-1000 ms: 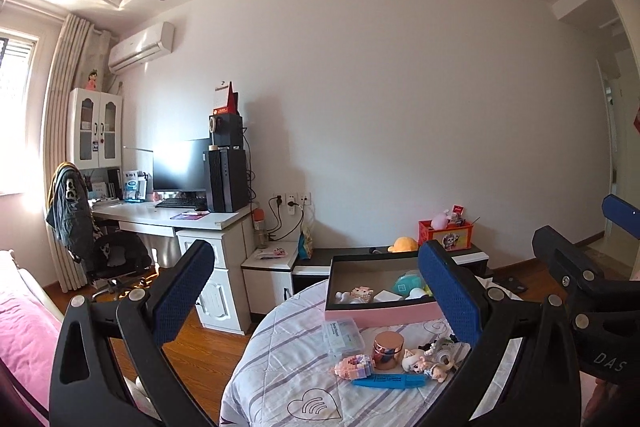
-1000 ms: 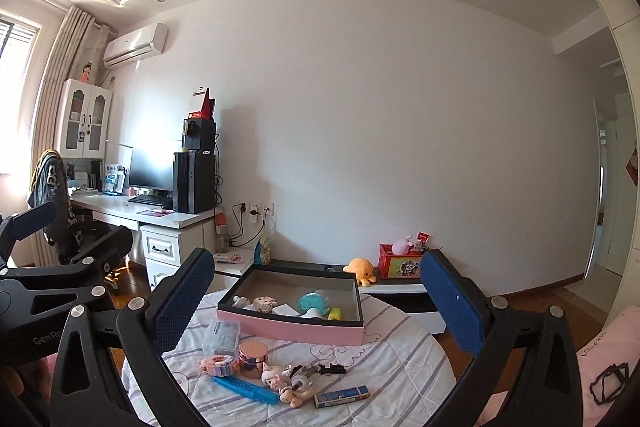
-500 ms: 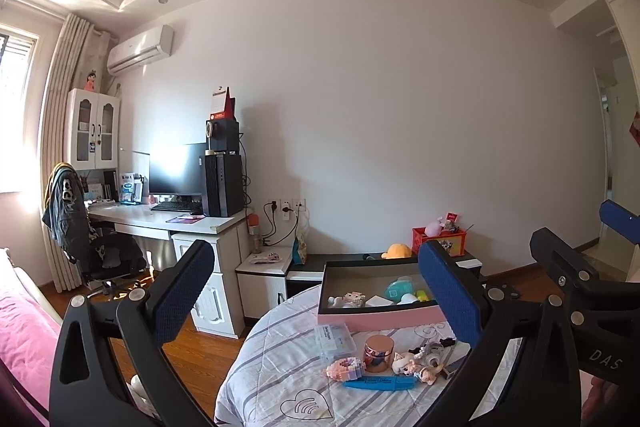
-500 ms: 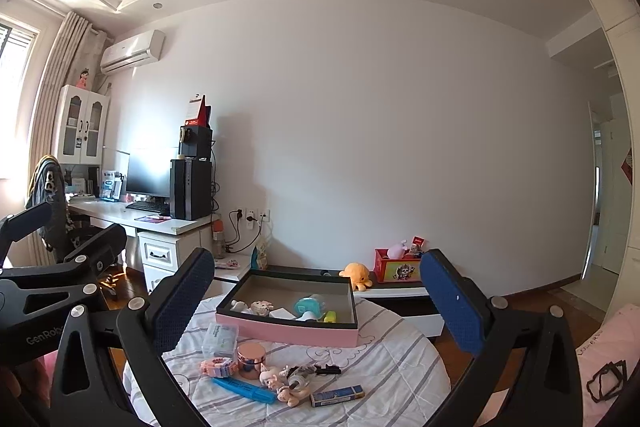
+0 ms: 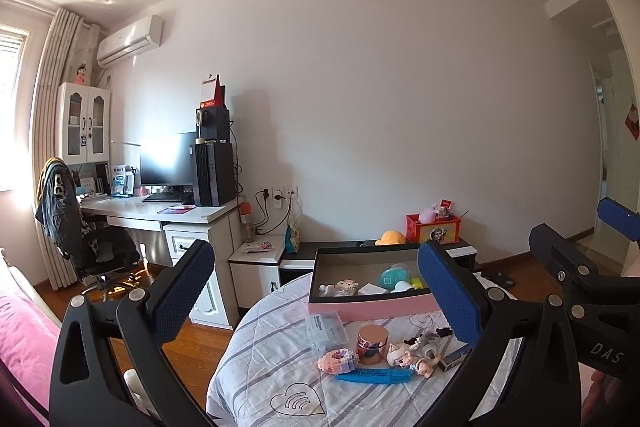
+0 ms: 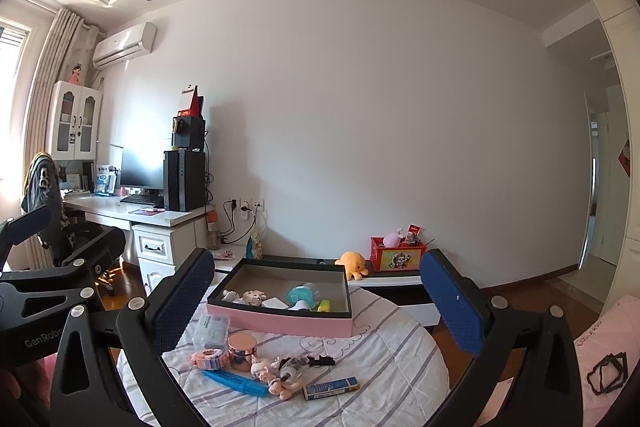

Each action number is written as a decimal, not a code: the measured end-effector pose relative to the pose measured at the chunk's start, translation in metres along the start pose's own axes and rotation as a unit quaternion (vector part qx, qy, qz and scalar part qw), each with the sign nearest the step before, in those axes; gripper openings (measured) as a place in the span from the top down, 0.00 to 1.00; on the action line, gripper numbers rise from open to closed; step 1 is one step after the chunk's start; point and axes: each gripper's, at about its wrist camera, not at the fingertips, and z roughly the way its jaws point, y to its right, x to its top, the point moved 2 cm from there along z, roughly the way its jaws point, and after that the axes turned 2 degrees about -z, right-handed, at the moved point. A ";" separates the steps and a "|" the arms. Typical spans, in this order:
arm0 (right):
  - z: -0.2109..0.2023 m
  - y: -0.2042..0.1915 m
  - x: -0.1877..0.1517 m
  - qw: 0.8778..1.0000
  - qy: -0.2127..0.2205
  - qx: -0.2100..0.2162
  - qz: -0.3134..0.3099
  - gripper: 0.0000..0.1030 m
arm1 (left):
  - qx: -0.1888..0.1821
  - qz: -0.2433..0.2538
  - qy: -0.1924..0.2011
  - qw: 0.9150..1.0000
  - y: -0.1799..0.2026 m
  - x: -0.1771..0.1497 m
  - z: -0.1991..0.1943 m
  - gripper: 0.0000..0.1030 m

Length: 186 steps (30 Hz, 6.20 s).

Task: Organize rigid objects
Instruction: 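Withdraw both tools from the box back toward the remaining items, then grasp the pink-and-purple block figure with the left tool while the right tool grasps the clear glass bottle, then carry the block figure and glass bottle into the pink box and open both tools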

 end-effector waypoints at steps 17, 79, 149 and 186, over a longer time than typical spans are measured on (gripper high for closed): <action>0.098 0.029 -0.081 0.989 -0.143 -0.009 0.028 0.00 | -0.022 -0.057 -0.228 0.972 -0.039 -0.112 0.129 0.00; 0.229 0.008 -0.171 0.921 -0.377 0.095 -0.023 0.42 | -0.071 -0.042 -0.339 0.937 -0.019 -0.190 0.204 0.19; 0.078 -0.008 -0.016 0.995 -0.032 0.094 -0.003 0.50 | -0.023 -0.006 -0.011 1.000 0.006 -0.010 0.052 0.33; 0.417 -0.027 -0.130 0.928 -0.328 0.177 0.010 0.49 | -0.041 0.034 -0.333 0.941 0.036 -0.109 0.423 0.33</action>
